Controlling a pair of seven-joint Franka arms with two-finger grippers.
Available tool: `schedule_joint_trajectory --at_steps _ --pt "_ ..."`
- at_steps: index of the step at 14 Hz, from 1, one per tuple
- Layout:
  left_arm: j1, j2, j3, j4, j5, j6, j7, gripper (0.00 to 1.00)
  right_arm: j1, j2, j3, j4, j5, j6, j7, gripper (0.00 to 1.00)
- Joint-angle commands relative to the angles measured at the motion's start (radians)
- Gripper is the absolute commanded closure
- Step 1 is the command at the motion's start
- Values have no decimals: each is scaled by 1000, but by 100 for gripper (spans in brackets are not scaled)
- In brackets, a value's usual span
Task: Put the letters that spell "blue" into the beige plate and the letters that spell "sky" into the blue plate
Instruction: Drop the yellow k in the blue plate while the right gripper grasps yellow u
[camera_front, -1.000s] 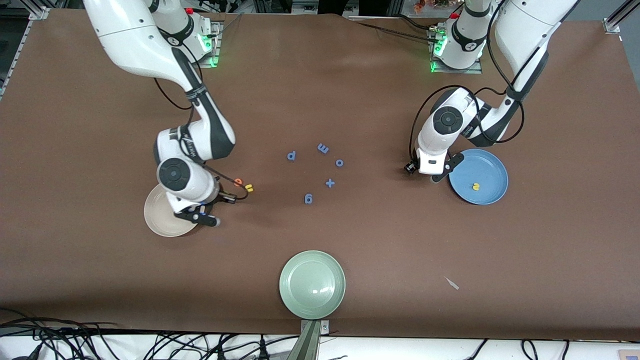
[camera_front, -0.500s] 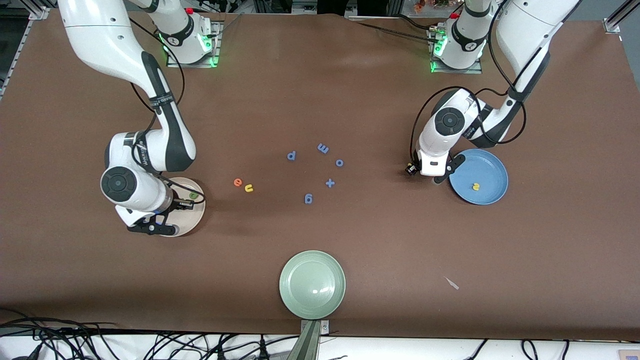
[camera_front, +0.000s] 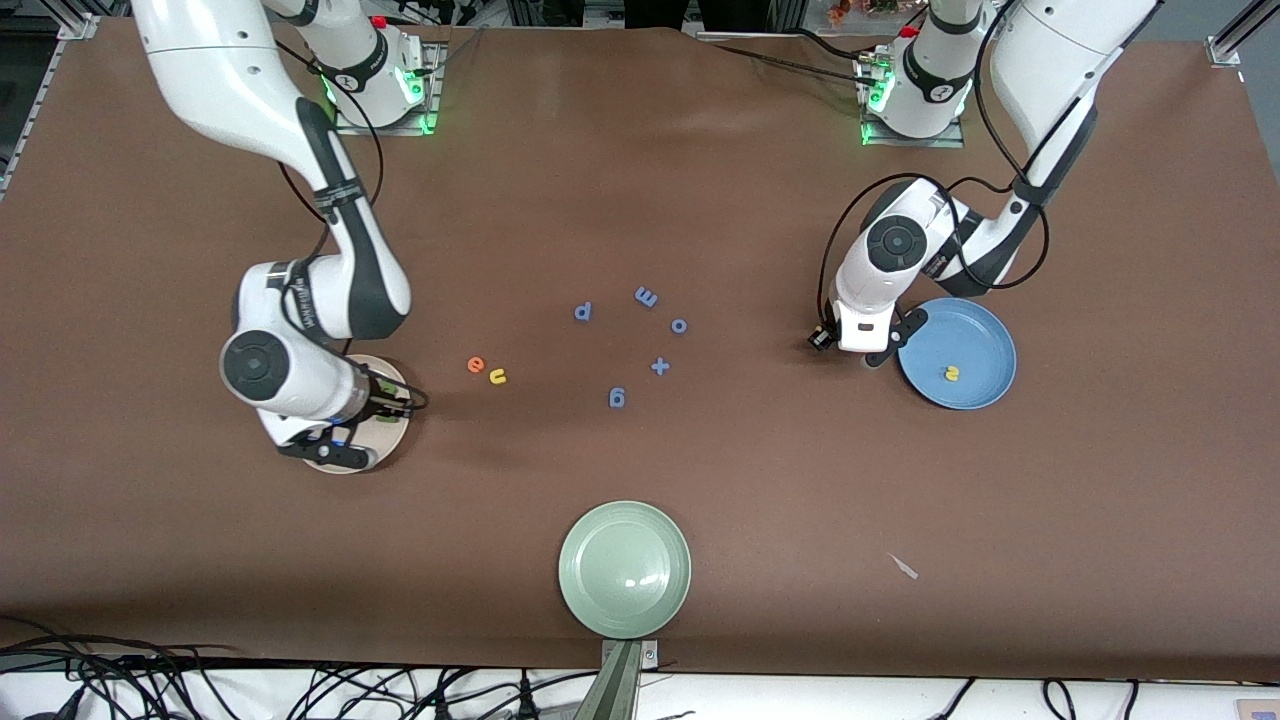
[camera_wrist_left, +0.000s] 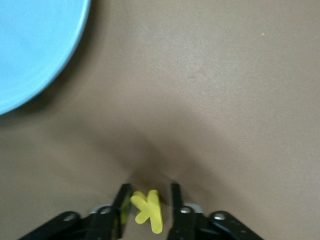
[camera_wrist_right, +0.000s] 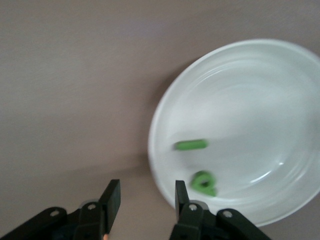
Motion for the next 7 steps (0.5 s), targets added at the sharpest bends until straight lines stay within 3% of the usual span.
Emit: schedule_joint_trajectory --at_steps 1,3,7 --pt "-7 15 -12 7 -14 -6 -12 77 91 5 -6 7 18 -4 188 48" --pt "-3 13 -13 7 -14 -11 -9 89 122 18 -6 6 27 24 276 47" --pt "32 -2 -38 80 -25 -119 6 93 166 45 -6 -17 91 87 405 27"
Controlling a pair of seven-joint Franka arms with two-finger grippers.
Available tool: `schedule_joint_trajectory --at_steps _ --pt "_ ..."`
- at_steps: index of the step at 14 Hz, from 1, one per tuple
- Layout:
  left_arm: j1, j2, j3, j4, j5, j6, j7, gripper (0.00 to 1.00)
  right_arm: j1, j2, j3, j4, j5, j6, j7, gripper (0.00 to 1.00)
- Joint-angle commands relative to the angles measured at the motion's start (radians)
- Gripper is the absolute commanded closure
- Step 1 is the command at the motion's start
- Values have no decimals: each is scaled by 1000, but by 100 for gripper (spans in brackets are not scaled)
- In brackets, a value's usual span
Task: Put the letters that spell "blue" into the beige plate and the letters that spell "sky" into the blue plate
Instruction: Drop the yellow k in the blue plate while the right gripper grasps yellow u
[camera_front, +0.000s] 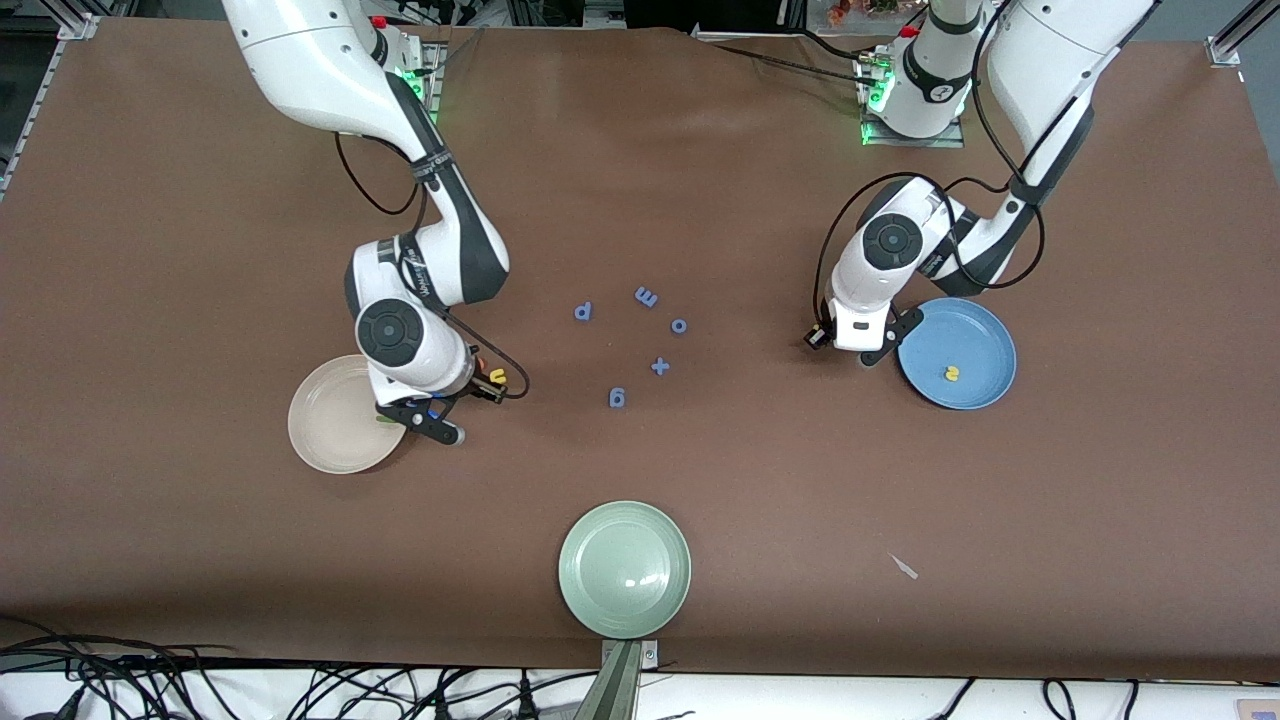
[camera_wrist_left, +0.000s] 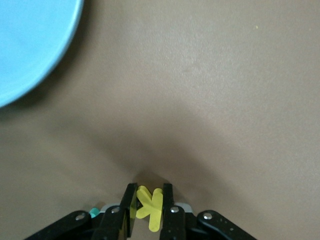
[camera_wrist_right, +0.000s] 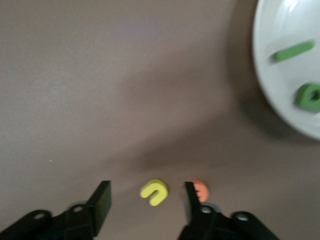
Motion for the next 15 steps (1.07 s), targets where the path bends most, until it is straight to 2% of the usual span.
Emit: schedule_joint_trajectory --at_steps 1,3,8,11,13,14,15 --pt "41 -3 -29 95 -52 -131 49 94 9 10 -9 -19 35 35 72 26" --pt "71 -3 -27 145 -120 -178 165 93 12 13 -9 -53 38 81 164 26" --pt "246 -32 -29 169 -128 -247 420 92 46 15 -9 -70 38 106 377 26" --pt "314 -29 -26 150 -120 -254 546 90 45 16 -9 -77 38 104 404 26" --pt "331 -38 -27 127 -120 -254 563 87 46 16 -9 -99 38 107 405 27" --pt "331 -38 -26 117 -114 -254 570 72 45 16 -9 -100 38 107 405 27" --pt "329 -38 -26 110 -109 -254 578 48 45 16 -9 -105 38 110 407 27"
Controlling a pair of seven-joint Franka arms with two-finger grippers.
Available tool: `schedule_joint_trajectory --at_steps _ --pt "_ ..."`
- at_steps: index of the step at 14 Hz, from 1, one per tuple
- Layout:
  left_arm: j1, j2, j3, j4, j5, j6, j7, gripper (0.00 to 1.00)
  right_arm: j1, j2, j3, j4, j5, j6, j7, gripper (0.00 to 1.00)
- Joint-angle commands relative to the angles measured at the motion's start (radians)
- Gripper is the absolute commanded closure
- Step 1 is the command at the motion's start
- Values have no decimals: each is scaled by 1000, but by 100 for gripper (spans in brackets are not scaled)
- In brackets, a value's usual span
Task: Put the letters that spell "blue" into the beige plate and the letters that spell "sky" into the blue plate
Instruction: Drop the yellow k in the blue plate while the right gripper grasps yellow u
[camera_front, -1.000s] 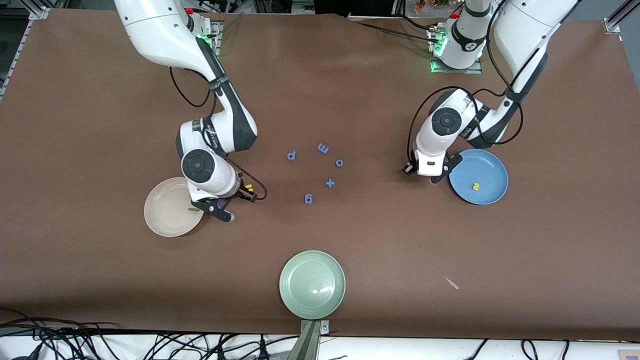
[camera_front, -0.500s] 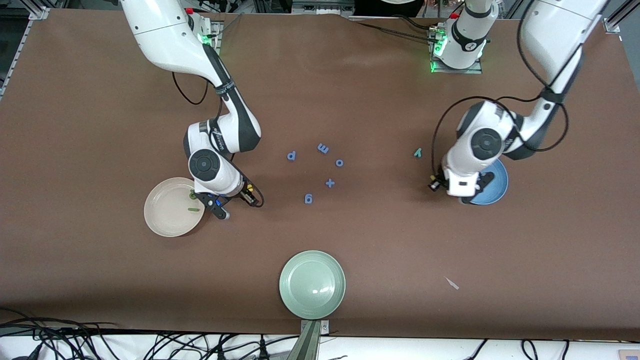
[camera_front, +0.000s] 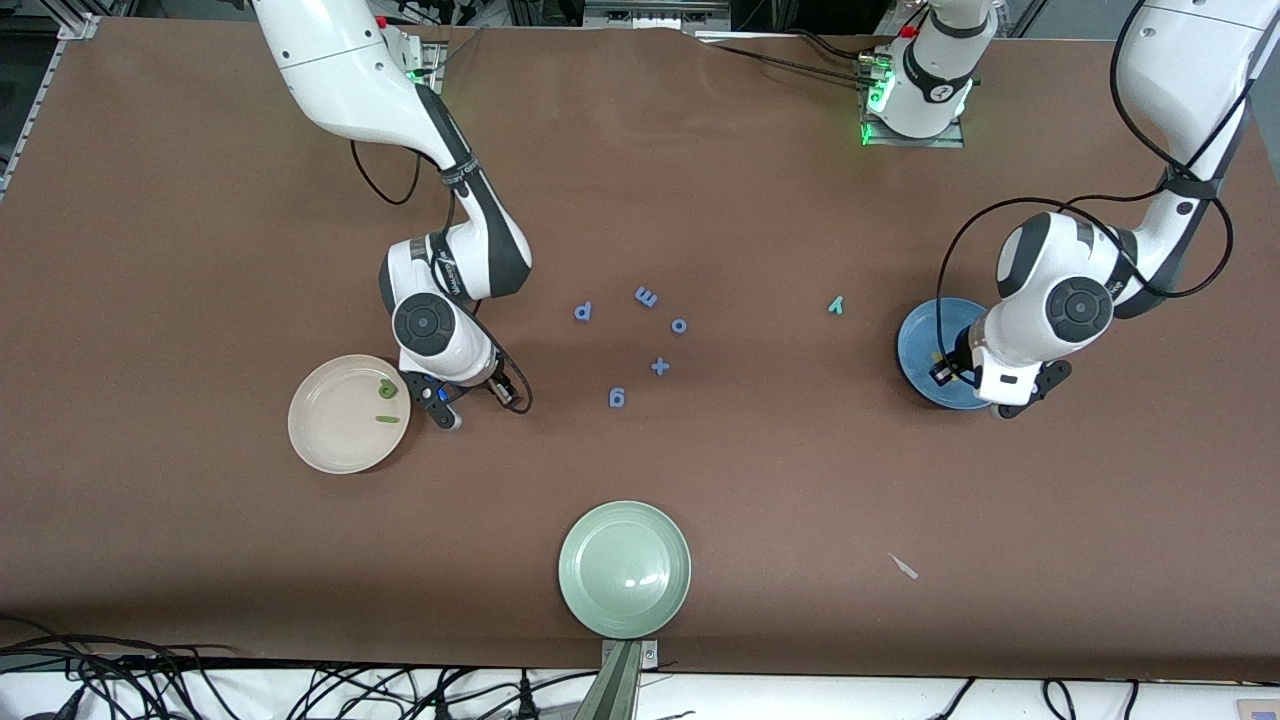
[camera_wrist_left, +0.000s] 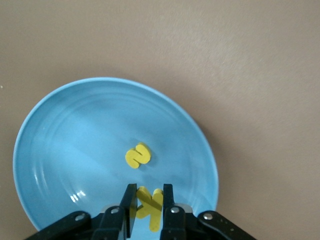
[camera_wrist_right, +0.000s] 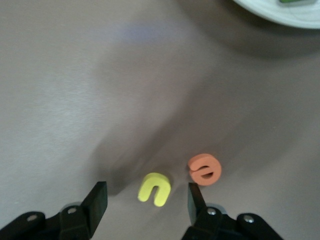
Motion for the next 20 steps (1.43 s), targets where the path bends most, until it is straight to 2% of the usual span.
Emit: schedule_joint_trajectory --at_steps 1,3,4,8,10,12,14,15,17,20 --pt "6 -29 -14 -50 -12 -12 54 40 6 -6 -5 -24 19 27 10 27" --pt "0 -46 -22 -53 -12 -36 40 35 7 -6 -5 -34 19 42 18 31" --pt "-2 -48 -49 -42 -24 -71 32 34 7 -6 -5 -34 19 42 19 36" --pt "7 -79 -152 -44 -93 -101 -66 34 7 -6 -5 -34 19 44 19 65" --pt "6 -88 -216 -62 -81 -85 -57 39 9 -6 -5 -34 19 48 19 75" --pt "-7 -80 -248 -88 -37 -50 -34 41 9 -6 -5 -34 17 53 18 84" --pt "10 -77 -258 -210 69 145 17 41 7 -16 -7 -27 17 41 -14 84" --pt "18 -54 -258 -217 86 171 35 41 0 -25 -11 -18 17 31 -48 84" --pt "23 -45 -258 -219 89 171 89 41 -28 -37 -34 24 16 -75 -149 84" --pt "19 -40 -258 -231 89 169 80 41 -43 -43 -115 76 13 -183 -331 84"
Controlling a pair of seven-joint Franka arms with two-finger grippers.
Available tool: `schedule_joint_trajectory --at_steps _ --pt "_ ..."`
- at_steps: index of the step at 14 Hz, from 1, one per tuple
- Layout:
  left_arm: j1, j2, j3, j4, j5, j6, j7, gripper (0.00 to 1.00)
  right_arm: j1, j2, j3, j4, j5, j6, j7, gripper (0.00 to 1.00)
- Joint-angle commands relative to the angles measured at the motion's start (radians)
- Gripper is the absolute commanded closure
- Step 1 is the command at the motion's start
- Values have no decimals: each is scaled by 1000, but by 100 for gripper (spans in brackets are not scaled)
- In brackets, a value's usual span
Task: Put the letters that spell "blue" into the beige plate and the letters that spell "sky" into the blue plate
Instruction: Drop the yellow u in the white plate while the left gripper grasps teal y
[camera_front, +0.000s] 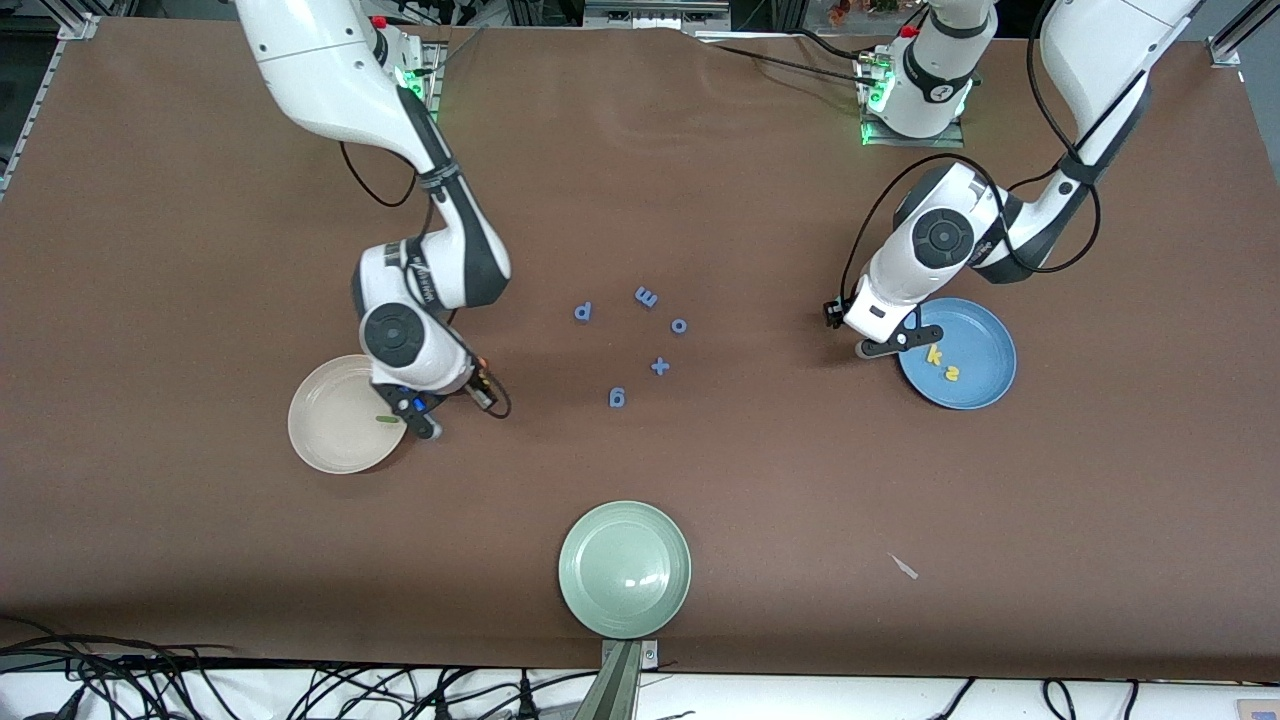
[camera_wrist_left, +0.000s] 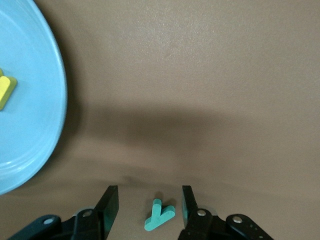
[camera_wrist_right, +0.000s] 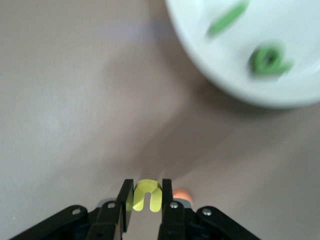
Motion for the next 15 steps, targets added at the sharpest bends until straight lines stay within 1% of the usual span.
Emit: schedule_joint_trajectory --at_steps 1,3,4,5,6,8,9,10,11,12,13,14,15 --pt "10 1 -9 -19 22 9 8 41 -18 -19 -72 28 10 -93 -189 83" --pt "4 4 -11 -18 21 9 8 41 -20 -21 -138 31 13 -115 -339 82" --pt "2 8 -12 -21 21 9 8 41 -29 -21 -160 28 15 -115 -398 81" --pt "-2 10 -12 -29 21 9 10 41 -55 -21 -162 21 16 -115 -435 77" --pt "-10 21 -14 -29 21 9 11 41 -70 -21 -160 20 18 -115 -457 71" --pt "-13 24 -12 -29 21 10 14 44 -72 -22 -160 18 30 -115 -461 48" --pt "-15 24 -12 -29 21 10 14 45 -72 -22 -159 20 30 -116 -461 39" --pt "-15 24 -12 -29 21 10 16 48 -72 -24 -156 23 30 -122 -460 37" --pt "-15 25 -12 -29 21 10 16 52 -67 -24 -154 29 35 -137 -454 36" --pt "-16 25 -12 -29 21 10 16 54 -61 -27 -152 31 65 -144 -452 35" --pt "-15 25 -12 -29 22 10 16 55 -53 -32 -152 31 106 -144 -449 33" --pt "-16 25 -12 -29 22 10 19 55 -35 -32 -151 31 148 -144 -417 33" --pt "-16 27 -12 -29 22 10 22 55 -8 -30 -151 31 156 -144 -374 33"
